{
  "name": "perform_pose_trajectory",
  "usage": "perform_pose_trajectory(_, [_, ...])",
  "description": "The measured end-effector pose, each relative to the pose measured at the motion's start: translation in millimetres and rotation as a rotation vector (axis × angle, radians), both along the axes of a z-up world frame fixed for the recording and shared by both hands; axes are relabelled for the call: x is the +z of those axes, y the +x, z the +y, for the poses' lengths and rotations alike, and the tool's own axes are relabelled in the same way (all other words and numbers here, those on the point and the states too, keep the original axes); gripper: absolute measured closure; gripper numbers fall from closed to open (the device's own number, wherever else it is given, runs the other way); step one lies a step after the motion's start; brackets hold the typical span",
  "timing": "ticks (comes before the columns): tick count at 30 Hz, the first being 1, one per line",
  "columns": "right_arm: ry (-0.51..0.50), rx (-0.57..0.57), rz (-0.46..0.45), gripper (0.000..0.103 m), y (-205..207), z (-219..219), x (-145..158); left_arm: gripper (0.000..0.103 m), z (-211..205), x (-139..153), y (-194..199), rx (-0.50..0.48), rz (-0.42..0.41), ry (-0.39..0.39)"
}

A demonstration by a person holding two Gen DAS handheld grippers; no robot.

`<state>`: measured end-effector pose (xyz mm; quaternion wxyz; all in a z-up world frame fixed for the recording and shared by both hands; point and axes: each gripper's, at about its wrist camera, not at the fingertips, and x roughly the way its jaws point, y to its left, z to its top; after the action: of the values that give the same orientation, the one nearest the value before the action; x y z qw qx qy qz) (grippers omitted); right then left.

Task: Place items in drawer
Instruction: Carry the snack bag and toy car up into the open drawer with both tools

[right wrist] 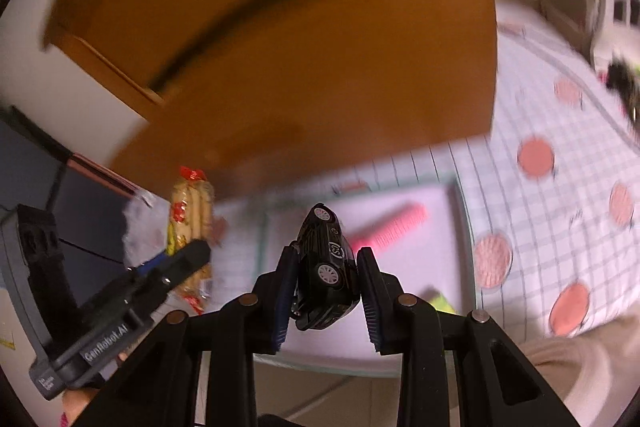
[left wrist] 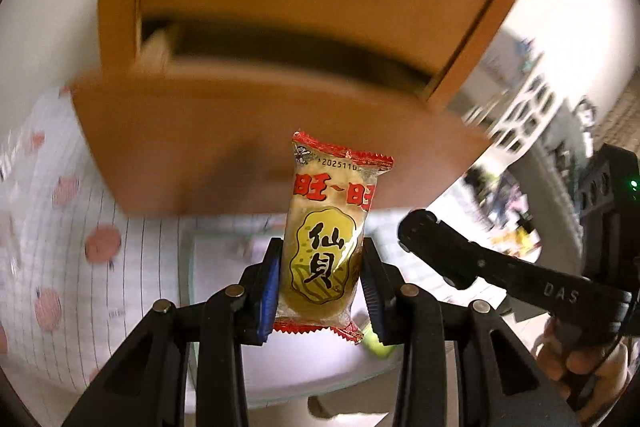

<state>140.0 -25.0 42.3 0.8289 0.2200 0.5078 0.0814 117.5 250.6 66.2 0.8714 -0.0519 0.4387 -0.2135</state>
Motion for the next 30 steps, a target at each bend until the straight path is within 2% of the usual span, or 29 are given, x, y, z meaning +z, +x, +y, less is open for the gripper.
perform_pose_trajectory(3, [0.007,-0.004,-0.088,0.071,4.6,-0.9,41.6,0.065,-4.0,35.1,5.6,-0.021,-0.075,-0.025])
perform_pose_trajectory(6, [0.017,0.004,-0.140,0.071,15.1,-4.2,75.6,0.065,-6.9,65.3,18.5,-0.021,-0.131,-0.023])
perform_pose_trajectory(9, [-0.030,0.007,-0.187,0.071,30.5,-5.2,108.4,0.065,-10.0,91.5,34.4,-0.020,-0.193,-0.010])
perform_pose_trajectory(15, [-0.105,-0.011,-0.220,0.071,62.6,-9.1,142.0,0.065,-19.1,102.8,75.4,-0.008,-0.223,0.070])
perform_pose_trajectory(19, [-0.156,-0.030,-0.191,0.071,85.4,-10.4,138.3,0.065,-22.8,86.4,100.8,0.019,-0.193,0.113])
perform_pose_trajectory(23, [-0.175,-0.051,-0.143,0.071,101.8,-14.8,117.9,0.064,-23.9,66.3,126.0,0.048,-0.132,0.151])
perform_pose_trajectory(27, [-0.188,-0.061,-0.107,0.071,115.5,-14.1,104.0,0.064,-27.9,55.4,138.3,0.069,-0.120,0.183])
perform_pose_trajectory(30, [-0.175,-0.068,-0.099,0.070,123.4,-14.2,97.7,0.057,-28.6,50.5,145.2,0.079,-0.108,0.182])
